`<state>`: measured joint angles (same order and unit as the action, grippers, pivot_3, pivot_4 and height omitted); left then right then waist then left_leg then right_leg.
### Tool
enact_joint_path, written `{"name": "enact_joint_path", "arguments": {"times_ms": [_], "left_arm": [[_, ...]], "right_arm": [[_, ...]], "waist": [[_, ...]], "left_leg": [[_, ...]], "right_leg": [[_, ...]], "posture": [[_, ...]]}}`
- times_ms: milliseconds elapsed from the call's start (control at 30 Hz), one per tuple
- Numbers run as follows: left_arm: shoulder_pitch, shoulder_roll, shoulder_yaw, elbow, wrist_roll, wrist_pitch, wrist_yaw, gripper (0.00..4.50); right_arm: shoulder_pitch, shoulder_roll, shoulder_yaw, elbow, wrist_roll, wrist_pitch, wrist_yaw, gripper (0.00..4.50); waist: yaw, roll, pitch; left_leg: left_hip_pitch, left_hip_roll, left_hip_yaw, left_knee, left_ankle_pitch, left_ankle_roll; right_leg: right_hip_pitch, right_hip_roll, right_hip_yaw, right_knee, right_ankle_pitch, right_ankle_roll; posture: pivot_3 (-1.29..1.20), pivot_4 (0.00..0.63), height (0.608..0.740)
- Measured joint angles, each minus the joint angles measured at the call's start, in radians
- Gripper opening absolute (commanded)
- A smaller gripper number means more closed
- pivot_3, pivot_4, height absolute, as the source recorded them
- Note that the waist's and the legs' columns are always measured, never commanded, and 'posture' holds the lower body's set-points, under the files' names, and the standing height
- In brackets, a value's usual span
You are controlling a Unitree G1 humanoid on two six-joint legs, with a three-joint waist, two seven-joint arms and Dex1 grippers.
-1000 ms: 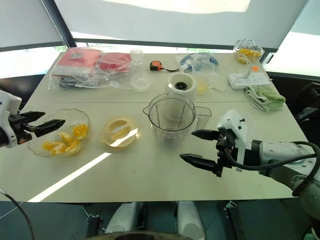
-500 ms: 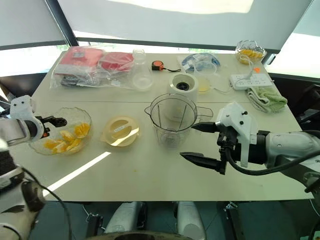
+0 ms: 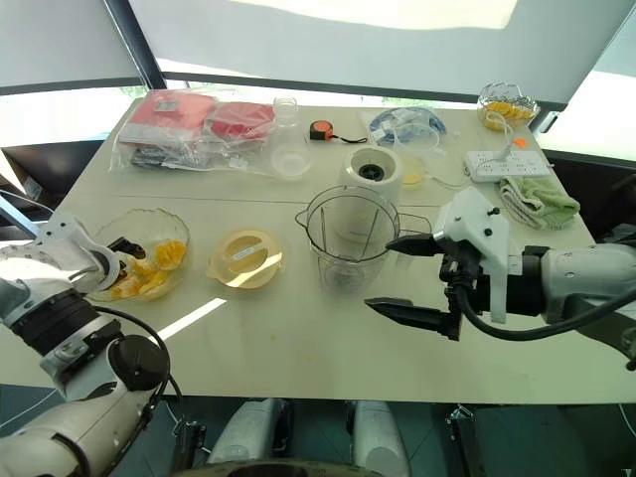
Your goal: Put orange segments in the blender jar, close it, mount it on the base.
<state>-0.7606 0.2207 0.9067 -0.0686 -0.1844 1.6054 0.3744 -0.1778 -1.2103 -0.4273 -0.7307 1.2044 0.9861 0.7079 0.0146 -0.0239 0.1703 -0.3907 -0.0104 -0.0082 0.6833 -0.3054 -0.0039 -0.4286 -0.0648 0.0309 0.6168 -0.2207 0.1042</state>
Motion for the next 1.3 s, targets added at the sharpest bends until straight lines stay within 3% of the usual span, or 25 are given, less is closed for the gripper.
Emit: {"name": "enact_joint_path", "arguments": {"times_ms": [567, 700, 900, 1133, 1300], "left_arm": [[-0.066, -0.032, 0.051, 0.258, 0.072, -0.228, 0.003, 4.46], [-0.074, -0.026, 0.052, 0.291, 0.070, -0.271, 0.018, 3.26], [-0.080, -0.023, 0.052, 0.320, 0.061, -0.303, 0.029, 0.16], [-0.086, -0.023, 0.052, 0.321, 0.042, -0.302, 0.046, 0.04], [-0.084, -0.026, 0.050, 0.214, 0.043, -0.214, 0.048, 0.04]], "right_arm": [[0.012, -0.013, -0.028, -0.003, 0.035, 0.018, -0.020, 4.50], [0.012, -0.013, -0.028, -0.003, 0.034, 0.018, -0.033, 4.50], [0.007, -0.013, -0.026, -0.003, 0.034, 0.017, -0.046, 4.50], [0.003, -0.013, -0.020, -0.003, 0.034, 0.017, -0.048, 4.50], [0.000, -0.013, -0.019, 0.002, 0.025, 0.016, -0.043, 4.50]], "waist": [[0.000, 0.000, 0.000], [0.000, 0.000, 0.000], [0.000, 0.000, 0.000], [0.000, 0.000, 0.000], [-0.001, -0.001, 0.000]], "left_leg": [[0.000, 0.000, 0.000, 0.000, 0.001, -0.001], [0.000, 0.000, 0.000, 0.000, 0.001, -0.001], [0.000, 0.000, 0.000, 0.000, 0.001, -0.001], [0.000, 0.000, -0.001, 0.000, 0.001, -0.001], [-0.001, 0.000, -0.001, 0.000, 0.001, -0.001]], "right_leg": [[0.000, -0.001, 0.000, 0.000, 0.000, 0.000], [0.000, -0.001, 0.000, 0.000, 0.000, 0.000], [0.000, -0.001, 0.000, 0.000, 0.001, 0.000], [0.000, -0.001, 0.000, 0.000, 0.001, 0.000], [0.000, -0.001, -0.001, 0.000, 0.001, 0.000]], "posture": [[0.00, 0.150, 0.740], [0.00, 0.150, 0.740], [0.00, 0.150, 0.740], [0.00, 0.150, 0.740], [0.00, 0.150, 0.740]]}}
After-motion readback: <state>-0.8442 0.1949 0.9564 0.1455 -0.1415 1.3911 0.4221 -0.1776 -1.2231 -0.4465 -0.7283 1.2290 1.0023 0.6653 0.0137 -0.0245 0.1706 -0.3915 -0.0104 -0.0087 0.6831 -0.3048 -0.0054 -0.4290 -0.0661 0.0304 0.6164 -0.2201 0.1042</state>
